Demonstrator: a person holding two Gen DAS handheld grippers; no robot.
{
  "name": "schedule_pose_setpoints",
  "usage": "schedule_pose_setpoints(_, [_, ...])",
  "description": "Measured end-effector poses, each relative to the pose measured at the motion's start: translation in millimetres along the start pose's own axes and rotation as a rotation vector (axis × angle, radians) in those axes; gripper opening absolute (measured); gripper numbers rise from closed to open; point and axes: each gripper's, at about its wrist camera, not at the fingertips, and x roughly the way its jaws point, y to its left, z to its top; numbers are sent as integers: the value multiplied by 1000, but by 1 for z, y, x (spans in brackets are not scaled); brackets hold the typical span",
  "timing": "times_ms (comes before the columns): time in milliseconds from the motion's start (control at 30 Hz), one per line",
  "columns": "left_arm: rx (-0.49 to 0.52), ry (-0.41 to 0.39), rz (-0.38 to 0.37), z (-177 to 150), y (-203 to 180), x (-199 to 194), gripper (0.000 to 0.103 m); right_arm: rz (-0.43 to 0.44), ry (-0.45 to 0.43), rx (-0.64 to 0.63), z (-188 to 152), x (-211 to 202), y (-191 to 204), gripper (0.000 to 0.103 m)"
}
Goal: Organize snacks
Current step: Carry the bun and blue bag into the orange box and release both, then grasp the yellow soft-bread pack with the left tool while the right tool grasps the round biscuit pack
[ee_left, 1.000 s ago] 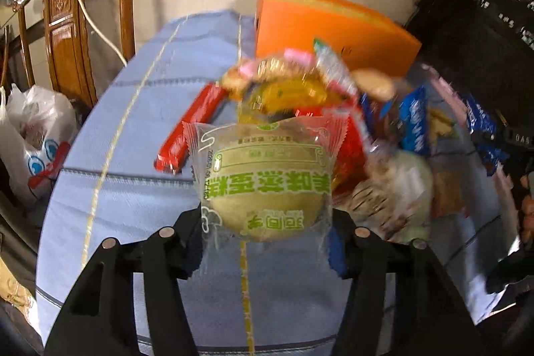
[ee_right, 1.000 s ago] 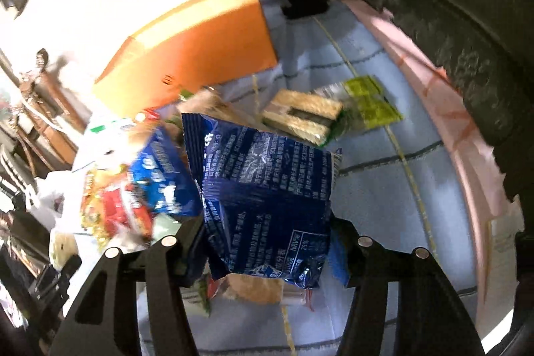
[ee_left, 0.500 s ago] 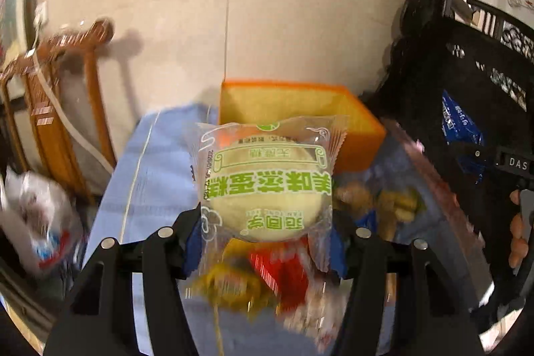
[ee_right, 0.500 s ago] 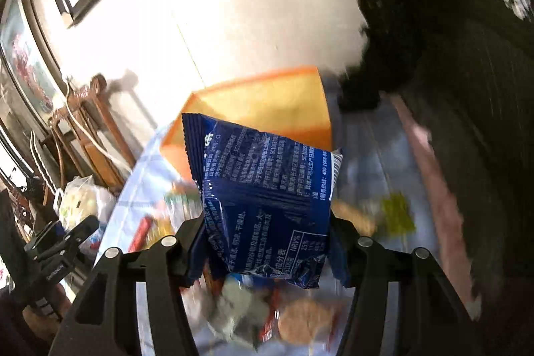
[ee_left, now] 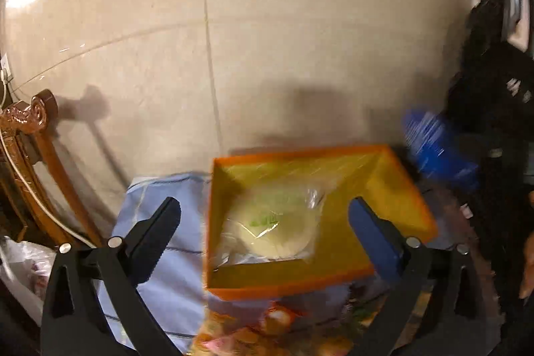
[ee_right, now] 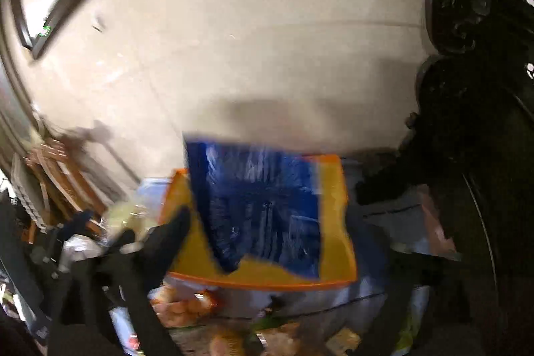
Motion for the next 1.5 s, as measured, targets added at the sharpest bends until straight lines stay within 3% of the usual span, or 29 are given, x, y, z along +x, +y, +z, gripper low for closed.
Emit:
schedule_pose_setpoints(167, [50, -1, 12, -41, 19, -12, 99, -62, 4, 8, -42, -9, -7, 97])
schedule_pose_setpoints(267, [15, 11, -14, -86, 40, -38, 99, -102, 17, 17, -92, -24, -12, 97])
schedule_pose_setpoints(400, [-2, 74, -4, -162, 55, -64, 99, -151, 154, 13, -183, -27, -22, 97])
schedule_pose_setpoints(500, [27, 138, 16, -221, 56, -70, 99, -169, 223, -42, -236, -32, -27, 97])
schedule_pose_setpoints(633, [64, 199, 39, -272, 51, -67, 99, -185, 322, -56, -287, -30, -39, 97])
schedule_pose_setpoints(833, [135, 164, 51, -292, 30, -55, 99, -220, 377, -77, -318, -24, -36, 97])
schedule_pose_setpoints(1100, [192, 231, 64, -298, 16, -22, 99, -273, 415, -130, -338, 6, -24, 84])
schedule_pose_setpoints(1300, [146, 181, 21, -307, 22, -23, 99, -292, 427, -128, -343, 13, -24, 87])
schedule_pose_setpoints(1400, [141, 185, -5, -309, 25, -25, 98, -271, 433, -122, -341, 12, -26, 79])
schedule_pose_setpoints(1467, [169, 166, -23, -310, 23, -30, 89, -262, 422, -140, -342, 9, -24, 73])
schedule_pose_setpoints(1500, [166, 163, -55, -310, 23, -33, 77, -255, 423, -138, -343, 7, -24, 73])
